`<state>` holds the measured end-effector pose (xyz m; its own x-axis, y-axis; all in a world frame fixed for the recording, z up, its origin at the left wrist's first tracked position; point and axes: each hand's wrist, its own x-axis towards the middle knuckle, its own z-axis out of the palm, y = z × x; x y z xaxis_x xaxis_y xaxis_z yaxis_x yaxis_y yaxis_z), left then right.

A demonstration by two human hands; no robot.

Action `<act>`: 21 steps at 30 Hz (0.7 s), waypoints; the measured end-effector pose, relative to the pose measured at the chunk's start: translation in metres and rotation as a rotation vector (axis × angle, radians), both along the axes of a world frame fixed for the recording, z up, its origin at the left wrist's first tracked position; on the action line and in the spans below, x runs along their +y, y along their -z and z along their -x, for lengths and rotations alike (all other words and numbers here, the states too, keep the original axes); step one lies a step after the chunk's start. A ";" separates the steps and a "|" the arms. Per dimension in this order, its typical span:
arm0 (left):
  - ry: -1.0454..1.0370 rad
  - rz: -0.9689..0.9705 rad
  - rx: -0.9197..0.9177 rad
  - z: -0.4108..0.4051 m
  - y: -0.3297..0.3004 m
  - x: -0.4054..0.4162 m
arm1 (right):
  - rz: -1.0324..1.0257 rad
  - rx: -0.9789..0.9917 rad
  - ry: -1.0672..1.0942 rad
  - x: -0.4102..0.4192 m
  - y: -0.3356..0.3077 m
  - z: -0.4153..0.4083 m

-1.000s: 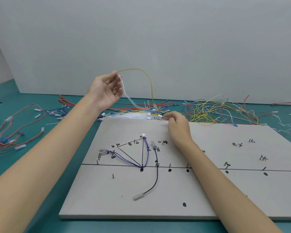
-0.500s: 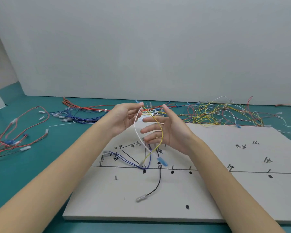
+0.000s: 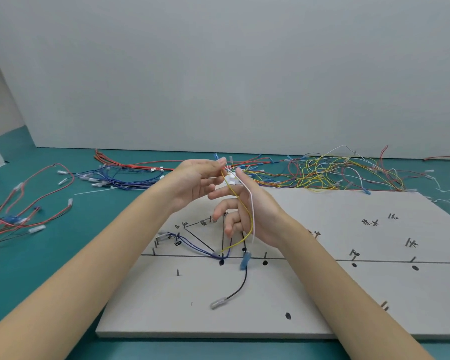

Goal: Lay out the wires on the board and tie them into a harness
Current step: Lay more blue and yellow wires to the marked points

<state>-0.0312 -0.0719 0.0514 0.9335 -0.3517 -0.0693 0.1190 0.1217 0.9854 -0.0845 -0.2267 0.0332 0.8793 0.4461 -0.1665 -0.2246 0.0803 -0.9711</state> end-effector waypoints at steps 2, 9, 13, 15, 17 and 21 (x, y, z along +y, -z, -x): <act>0.003 -0.001 -0.023 -0.001 -0.001 0.001 | 0.000 -0.010 -0.003 -0.004 -0.002 -0.001; 0.001 -0.050 -0.070 -0.001 -0.003 0.005 | 0.036 -0.134 0.056 -0.009 -0.004 -0.001; 0.079 -0.033 -0.037 -0.003 -0.003 0.011 | 0.040 -0.145 0.111 -0.006 -0.004 0.001; 0.116 -0.001 0.003 -0.004 -0.005 0.016 | 0.045 -0.150 0.139 -0.005 -0.004 0.002; 0.104 0.034 0.044 -0.005 -0.004 0.019 | 0.047 -0.156 0.155 -0.005 -0.004 0.002; 0.115 0.042 0.065 -0.005 0.000 0.018 | 0.058 -0.159 0.140 -0.003 -0.004 0.003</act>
<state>-0.0262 -0.0543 0.0510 0.8809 -0.4601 -0.1115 0.1980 0.1442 0.9695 -0.0875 -0.2299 0.0370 0.9491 0.3119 -0.0428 -0.0590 0.0427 -0.9973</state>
